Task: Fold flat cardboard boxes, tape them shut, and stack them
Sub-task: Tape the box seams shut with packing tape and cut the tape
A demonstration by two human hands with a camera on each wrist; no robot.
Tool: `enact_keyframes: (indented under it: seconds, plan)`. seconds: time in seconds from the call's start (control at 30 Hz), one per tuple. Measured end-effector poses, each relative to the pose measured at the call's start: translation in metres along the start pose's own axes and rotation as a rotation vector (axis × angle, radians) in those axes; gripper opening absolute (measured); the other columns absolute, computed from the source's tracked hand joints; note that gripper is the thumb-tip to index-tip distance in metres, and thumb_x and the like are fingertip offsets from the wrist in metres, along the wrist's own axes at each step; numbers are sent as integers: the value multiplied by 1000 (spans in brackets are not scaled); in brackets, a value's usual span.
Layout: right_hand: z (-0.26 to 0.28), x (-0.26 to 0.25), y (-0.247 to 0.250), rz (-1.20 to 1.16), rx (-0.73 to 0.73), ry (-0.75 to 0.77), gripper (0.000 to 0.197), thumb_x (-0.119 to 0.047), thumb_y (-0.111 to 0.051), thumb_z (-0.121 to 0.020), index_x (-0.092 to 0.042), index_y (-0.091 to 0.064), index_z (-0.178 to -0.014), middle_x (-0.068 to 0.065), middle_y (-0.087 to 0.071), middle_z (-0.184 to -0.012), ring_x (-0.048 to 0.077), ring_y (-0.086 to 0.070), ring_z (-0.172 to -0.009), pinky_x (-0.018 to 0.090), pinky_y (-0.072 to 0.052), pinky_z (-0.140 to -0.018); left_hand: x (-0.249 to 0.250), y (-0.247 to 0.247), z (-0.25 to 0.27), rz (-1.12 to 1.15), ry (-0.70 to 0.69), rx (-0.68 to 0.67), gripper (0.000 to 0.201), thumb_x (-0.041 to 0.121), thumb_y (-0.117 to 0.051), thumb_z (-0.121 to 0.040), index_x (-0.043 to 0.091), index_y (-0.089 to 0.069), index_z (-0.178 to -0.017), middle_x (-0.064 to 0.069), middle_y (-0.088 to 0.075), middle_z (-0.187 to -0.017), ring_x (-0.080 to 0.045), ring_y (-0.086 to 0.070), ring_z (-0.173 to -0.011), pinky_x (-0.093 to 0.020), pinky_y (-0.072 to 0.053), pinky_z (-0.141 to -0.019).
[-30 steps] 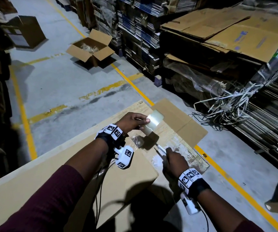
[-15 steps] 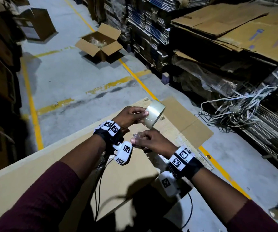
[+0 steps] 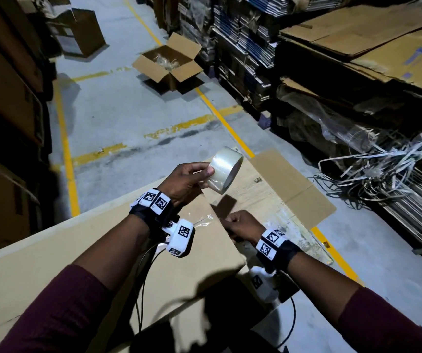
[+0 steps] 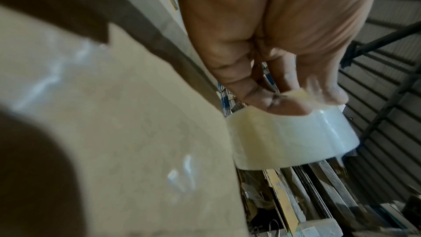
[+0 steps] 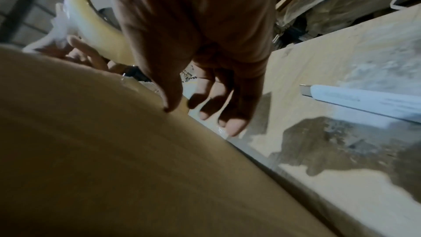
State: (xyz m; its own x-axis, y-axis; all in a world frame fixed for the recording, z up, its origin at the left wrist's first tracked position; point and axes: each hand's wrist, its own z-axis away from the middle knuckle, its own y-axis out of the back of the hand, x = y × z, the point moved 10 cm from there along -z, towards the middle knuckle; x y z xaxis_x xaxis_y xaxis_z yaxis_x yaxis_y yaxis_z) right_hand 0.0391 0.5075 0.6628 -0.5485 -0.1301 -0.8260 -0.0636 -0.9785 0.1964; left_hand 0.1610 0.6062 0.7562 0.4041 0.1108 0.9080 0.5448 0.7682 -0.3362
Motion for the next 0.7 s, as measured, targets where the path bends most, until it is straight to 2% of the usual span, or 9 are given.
enact_keyframes:
  seconds: [0.13, 0.17, 0.23, 0.33, 0.43, 0.5, 0.57, 0.63, 0.7]
  plan:
    - [2, -14, 15, 78, 166, 183, 11, -27, -65, -98, -18, -66, -91, 5, -70, -89, 27, -71, -78, 50, -60, -72, -2, 8, 7, -5, -13, 16, 36, 11, -62, -93, -13, -60, -121, -10, -72, -85, -18, -66, -65, -27, -54, -61]
    - [9, -25, 13, 41, 157, 256, 11, -29, -59, -102, -23, -68, -101, 1, -71, -101, 20, -70, -90, 48, -60, -80, -4, 11, 7, -18, -14, 21, 41, 16, -65, -90, -12, -61, -120, -10, -72, -84, -18, -64, -63, -28, -52, -61]
    - [27, -49, 1, 141, 47, 356, 27, -38, -49, -106, -29, -63, -127, -5, -60, -134, 2, -57, -120, 27, -47, -100, -5, 14, 7, -28, -12, 30, 44, 23, -69, -85, -7, -65, -118, -9, -70, -84, -19, -59, -63, -29, -49, -62]
    - [45, -51, -33, 342, -232, 317, 63, -50, -36, -106, -29, -17, -162, -16, -19, -161, -3, -16, -147, 18, -13, -113, -9, 20, 5, 6, -3, 66, 36, 27, -75, -80, 3, -72, -107, -10, -69, -85, -22, -56, -68, -32, -47, -68]
    - [53, -35, -45, 267, -369, 199, 69, -59, -29, -103, -39, 2, -161, -20, 0, -165, 0, -5, -151, 26, -8, -119, -9, 20, 8, 11, 2, 74, 34, 24, -73, -81, 3, -71, -108, -10, -70, -90, -22, -59, -75, -33, -45, -73]
    - [60, -29, -44, 224, -405, 149, 65, -65, -25, -102, -46, -3, -159, -27, -2, -163, -2, -5, -151, 34, -3, -123, -8, 16, 9, 7, 9, 53, 31, 22, -72, -82, 4, -71, -106, -10, -71, -89, -22, -60, -74, -30, -47, -69]
    - [64, -26, -38, 175, -416, 77, 58, -61, -21, -105, -41, -18, -159, -30, -17, -154, -2, -19, -146, 30, -11, -119, -9, 15, 10, 6, 15, 47, 28, 20, -73, -83, 4, -71, -105, -9, -72, -88, -22, -60, -73, -29, -48, -68]
    - [55, -26, -15, 143, -283, 57, 49, -51, -32, -107, -32, -39, -151, -18, -36, -151, 6, -42, -131, 28, -32, -107, -8, 11, 12, 4, 22, 40, 24, 17, -73, -87, 2, -71, -106, -10, -71, -88, -22, -57, -74, -30, -45, -69]
    - [45, -45, 31, 223, 48, 211, 43, -36, -58, -102, -25, -47, -142, 1, -49, -149, 19, -57, -119, 28, -50, -88, -6, 4, 19, -17, 27, 14, 17, 13, -66, -94, 3, -70, -107, -6, -71, -89, -18, -59, -76, -25, -47, -68]
